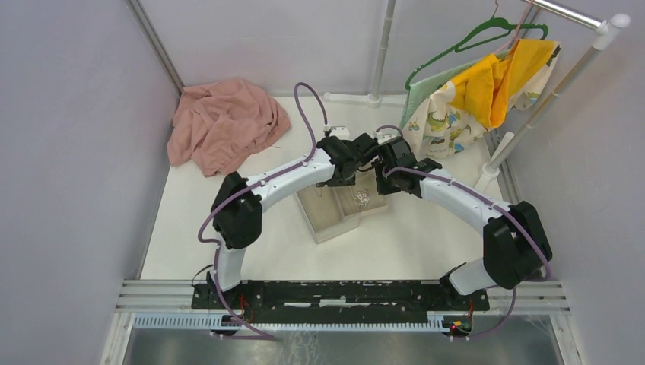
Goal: Organize the mixed jewelry
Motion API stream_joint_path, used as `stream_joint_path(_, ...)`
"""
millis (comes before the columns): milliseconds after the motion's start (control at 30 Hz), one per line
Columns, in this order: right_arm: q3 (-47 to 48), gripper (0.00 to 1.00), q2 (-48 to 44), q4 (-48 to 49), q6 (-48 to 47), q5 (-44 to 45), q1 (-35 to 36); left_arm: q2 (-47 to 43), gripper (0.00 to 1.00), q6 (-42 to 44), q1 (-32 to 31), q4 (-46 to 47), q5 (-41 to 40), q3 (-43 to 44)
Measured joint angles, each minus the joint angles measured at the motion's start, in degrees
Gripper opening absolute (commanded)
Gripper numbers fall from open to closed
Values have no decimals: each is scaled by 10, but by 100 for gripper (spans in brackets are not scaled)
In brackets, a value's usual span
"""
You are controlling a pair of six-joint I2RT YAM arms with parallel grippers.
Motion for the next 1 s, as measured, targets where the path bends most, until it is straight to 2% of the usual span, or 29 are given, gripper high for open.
stream_joint_path(233,-7,0,-8,3,0,0,0,-2,68,-14,0,3,-9,-18)
stream_joint_path(500,-25,0,-22,6,2,0,0,-68,68,-33,7,55,-9,-92)
stream_joint_path(700,-26,0,-27,4,3,0,0,-75,69,-52,23,66,-11,-80)
stream_joint_path(867,-26,0,-29,3,3,0,0,-34,70,-60,34,53,-13,-17)
stream_joint_path(1000,-28,0,-30,3,5,0,0,-7,69,-60,35,48,-12,-9)
